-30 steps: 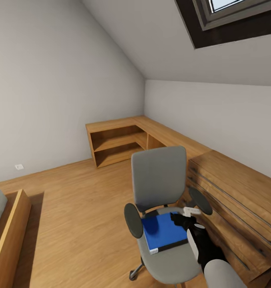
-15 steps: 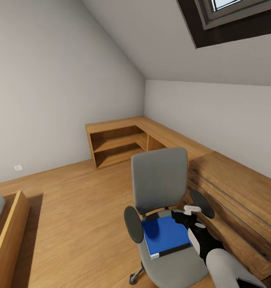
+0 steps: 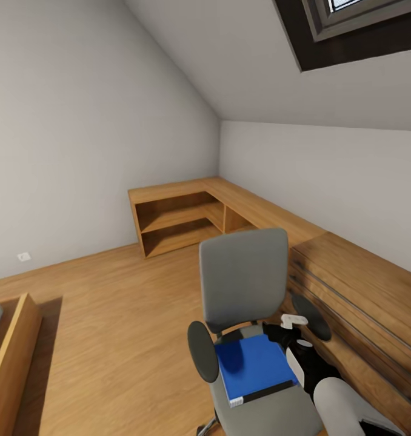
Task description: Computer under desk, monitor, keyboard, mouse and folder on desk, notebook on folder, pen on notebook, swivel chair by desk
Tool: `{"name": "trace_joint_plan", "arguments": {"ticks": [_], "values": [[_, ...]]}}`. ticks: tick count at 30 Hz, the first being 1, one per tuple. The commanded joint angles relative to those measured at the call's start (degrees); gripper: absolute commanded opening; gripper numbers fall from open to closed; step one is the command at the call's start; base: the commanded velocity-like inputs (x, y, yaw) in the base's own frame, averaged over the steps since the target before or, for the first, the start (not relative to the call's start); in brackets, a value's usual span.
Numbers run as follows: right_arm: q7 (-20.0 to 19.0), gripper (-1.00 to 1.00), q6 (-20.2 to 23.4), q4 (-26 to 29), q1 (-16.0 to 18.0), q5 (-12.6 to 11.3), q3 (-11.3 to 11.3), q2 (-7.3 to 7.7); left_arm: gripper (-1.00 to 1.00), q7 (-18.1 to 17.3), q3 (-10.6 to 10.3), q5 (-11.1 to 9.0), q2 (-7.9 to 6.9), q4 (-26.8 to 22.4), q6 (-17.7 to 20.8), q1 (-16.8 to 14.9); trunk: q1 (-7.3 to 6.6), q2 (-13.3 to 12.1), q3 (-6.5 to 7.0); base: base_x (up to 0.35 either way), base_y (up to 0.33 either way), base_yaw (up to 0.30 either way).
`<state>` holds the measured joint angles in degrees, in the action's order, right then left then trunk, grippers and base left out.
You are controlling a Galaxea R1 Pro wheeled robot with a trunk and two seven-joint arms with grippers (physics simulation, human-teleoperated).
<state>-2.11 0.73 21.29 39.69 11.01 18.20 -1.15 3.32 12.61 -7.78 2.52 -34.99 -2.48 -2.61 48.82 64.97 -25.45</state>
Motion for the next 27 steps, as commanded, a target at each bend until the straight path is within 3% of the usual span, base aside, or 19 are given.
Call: {"name": "trace_joint_plan", "arguments": {"ticks": [1, 11, 27], "values": [[-0.2, 1.00, 0.6, 0.1, 0.0, 0.6, 0.5, -0.07, 1.00, 0.0, 0.0, -0.6, 0.03, 0.0, -0.2, 0.0, 0.01, 0.0, -0.06, 0.147, 0.000, 0.000], [-0.2, 1.00, 3.6, 0.1, 0.0, 0.6, 0.4, -0.09, 1.00, 0.3, 0.2, -0.6, 0.02, -0.4, 0.0, 0.0, 0.01, 0.0, -0.06, 0.103, 0.000, 0.000], [-0.7, 1.00, 3.3, 0.5, 0.0, 0.4, 0.4, -0.08, 1.00, 0.4, 0.2, -0.7, 0.03, -0.5, 0.1, 0.0, 3.52, 6.4, -2.93, 0.001, 0.000, 0.000]]}}
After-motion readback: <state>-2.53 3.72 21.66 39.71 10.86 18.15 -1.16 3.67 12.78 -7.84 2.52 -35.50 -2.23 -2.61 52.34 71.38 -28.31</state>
